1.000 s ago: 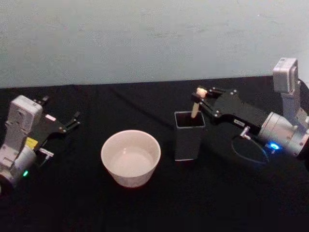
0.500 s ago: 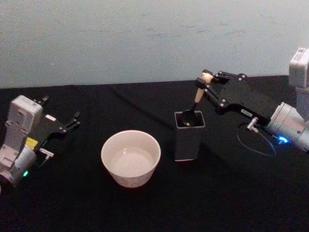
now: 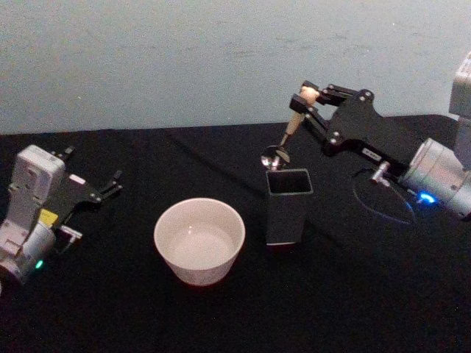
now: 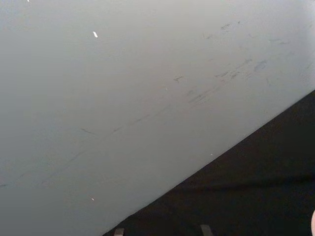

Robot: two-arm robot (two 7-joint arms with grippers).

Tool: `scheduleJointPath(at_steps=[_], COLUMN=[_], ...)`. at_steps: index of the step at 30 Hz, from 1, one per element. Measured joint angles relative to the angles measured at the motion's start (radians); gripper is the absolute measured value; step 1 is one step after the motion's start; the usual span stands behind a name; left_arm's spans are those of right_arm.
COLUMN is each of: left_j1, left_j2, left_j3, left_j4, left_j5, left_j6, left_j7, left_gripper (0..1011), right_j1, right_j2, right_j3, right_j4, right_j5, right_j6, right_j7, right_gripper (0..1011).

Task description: Pick up the stirring spoon with one hand, stir inside the cup, then place it back in its original position.

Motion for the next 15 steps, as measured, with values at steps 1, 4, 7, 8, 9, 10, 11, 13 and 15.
scheduleJointPath(at_steps=[1, 4, 7, 8, 9, 10, 11, 13, 15], left_j1=[0.0, 0.0, 0.0, 0.0, 0.0, 0.0, 0.0, 0.0, 0.0], left_j2=[0.0, 0.0, 0.0, 0.0, 0.0, 0.0, 0.0, 0.0, 0.0], left_j3=[0.0, 0.0, 0.0, 0.0, 0.0, 0.0, 0.0, 0.0, 0.0], left_j4=[0.0, 0.0, 0.0, 0.0, 0.0, 0.0, 0.0, 0.0, 0.0], left_j5=[0.0, 0.0, 0.0, 0.0, 0.0, 0.0, 0.0, 0.0, 0.0], left_j6=[0.0, 0.0, 0.0, 0.0, 0.0, 0.0, 0.0, 0.0, 0.0], left_j7=[0.0, 0.0, 0.0, 0.0, 0.0, 0.0, 0.0, 0.0, 0.0], left_gripper=[1001, 1001, 1001, 1001, 1001, 1001, 1002, 1001, 1001], right_j1=[0.005, 0.022, 0.036, 0.045, 0.054, 0.054, 0.062, 0.068, 0.077], right_j2=[-0.004, -0.022, -0.035, -0.044, -0.054, -0.054, -0.063, -0.072, -0.085], right_j3=[-0.005, -0.024, -0.041, -0.053, -0.066, -0.066, -0.08, -0.093, -0.111], right_j4=[0.002, 0.014, 0.025, 0.034, 0.044, 0.044, 0.056, 0.068, 0.087], right_j5=[0.0, -0.001, -0.002, -0.005, -0.011, -0.011, -0.018, -0.026, -0.036], right_j6=[0.0, 0.0, 0.001, 0.003, 0.004, 0.004, 0.006, 0.008, 0.01], right_j7=[0.003, 0.012, 0.02, 0.024, 0.026, 0.026, 0.027, 0.027, 0.027], right_gripper=[215, 215, 215, 215, 215, 215, 215, 215, 215])
